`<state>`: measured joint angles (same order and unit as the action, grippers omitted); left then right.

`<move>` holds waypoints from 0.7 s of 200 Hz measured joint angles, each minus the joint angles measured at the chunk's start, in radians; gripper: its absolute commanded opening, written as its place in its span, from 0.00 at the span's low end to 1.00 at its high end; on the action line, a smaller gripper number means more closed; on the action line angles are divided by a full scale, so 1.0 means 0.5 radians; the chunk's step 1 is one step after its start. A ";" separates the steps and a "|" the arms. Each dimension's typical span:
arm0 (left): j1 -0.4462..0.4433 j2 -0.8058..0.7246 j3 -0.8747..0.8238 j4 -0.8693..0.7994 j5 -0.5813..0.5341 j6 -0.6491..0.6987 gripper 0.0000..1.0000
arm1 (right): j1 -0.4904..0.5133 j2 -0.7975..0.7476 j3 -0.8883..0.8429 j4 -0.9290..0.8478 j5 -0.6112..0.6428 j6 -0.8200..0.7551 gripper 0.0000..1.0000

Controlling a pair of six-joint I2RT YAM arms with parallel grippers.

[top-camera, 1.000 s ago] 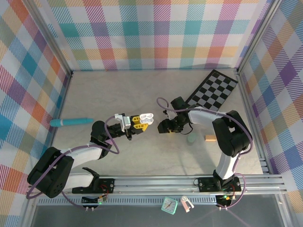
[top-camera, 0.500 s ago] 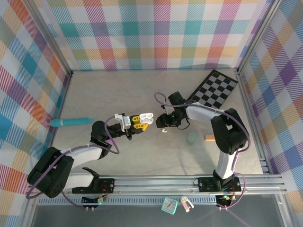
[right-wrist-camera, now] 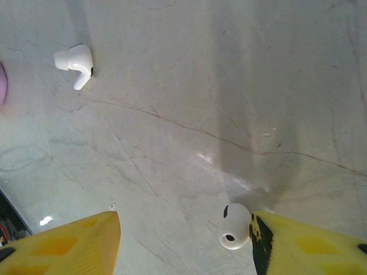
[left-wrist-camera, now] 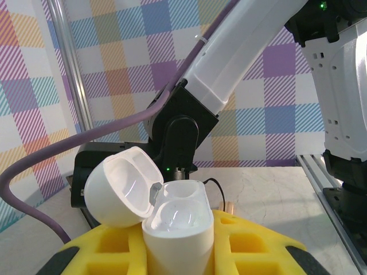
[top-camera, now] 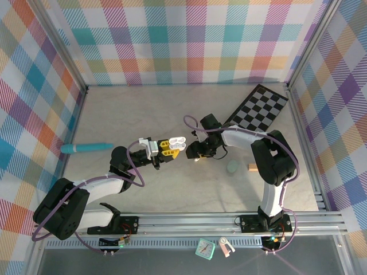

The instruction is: Insert the wireless bluetooth earbuds into the charging case

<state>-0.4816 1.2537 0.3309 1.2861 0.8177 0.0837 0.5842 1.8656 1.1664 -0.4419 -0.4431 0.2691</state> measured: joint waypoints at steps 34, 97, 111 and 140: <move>0.000 0.000 0.000 0.000 0.000 0.000 0.17 | 0.024 -0.019 -0.025 0.000 -0.027 0.001 0.62; 0.000 0.000 0.000 -0.001 0.000 0.008 0.17 | 0.082 -0.127 -0.159 -0.003 -0.044 0.013 0.62; 0.000 0.000 0.000 0.000 0.000 0.008 0.17 | 0.092 -0.179 -0.203 -0.005 -0.046 0.019 0.62; 0.000 0.000 0.000 -0.001 0.000 0.009 0.17 | 0.130 -0.279 -0.262 0.007 -0.062 0.048 0.61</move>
<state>-0.4816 1.2537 0.3309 1.2858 0.8177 0.0883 0.6491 1.7260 1.0355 -0.4385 -0.4740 0.2932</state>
